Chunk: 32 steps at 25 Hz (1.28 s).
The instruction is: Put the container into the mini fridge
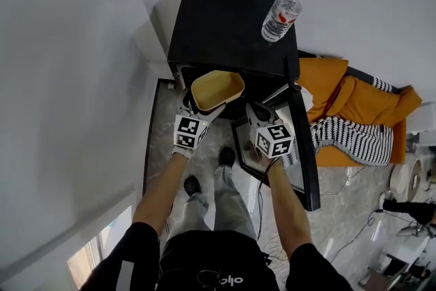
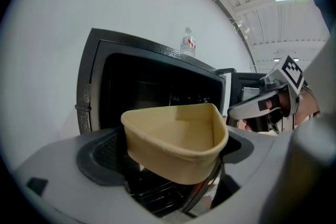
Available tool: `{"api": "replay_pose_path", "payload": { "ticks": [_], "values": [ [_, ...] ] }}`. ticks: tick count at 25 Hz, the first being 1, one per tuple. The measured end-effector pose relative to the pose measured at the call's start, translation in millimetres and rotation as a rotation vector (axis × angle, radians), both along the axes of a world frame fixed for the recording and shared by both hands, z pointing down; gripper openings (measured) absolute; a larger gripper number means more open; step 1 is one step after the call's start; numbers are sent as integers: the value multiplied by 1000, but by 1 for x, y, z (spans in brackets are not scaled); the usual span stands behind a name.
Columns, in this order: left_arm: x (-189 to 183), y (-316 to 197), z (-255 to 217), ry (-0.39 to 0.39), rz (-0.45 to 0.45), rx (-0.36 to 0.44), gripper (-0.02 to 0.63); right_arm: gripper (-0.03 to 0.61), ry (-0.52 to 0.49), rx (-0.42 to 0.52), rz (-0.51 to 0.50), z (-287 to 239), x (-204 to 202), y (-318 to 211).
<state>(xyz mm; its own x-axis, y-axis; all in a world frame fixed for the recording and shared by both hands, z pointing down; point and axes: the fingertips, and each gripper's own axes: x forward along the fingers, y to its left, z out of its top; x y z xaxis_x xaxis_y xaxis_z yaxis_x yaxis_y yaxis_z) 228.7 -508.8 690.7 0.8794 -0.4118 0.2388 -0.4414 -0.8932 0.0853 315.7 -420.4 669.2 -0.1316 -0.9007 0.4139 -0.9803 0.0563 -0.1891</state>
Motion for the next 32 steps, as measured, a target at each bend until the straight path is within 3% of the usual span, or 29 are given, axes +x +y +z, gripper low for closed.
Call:
{"api": "replay_pose_path", "payload": {
  "ticks": [22, 32],
  "values": [
    [58, -45, 13, -48, -62, 40, 531, 6, -40, -29, -7, 32, 15, -33],
    [78, -54, 18, -71, -50, 50, 531, 6, -49, -44, -10, 38, 13, -26]
  ]
}}
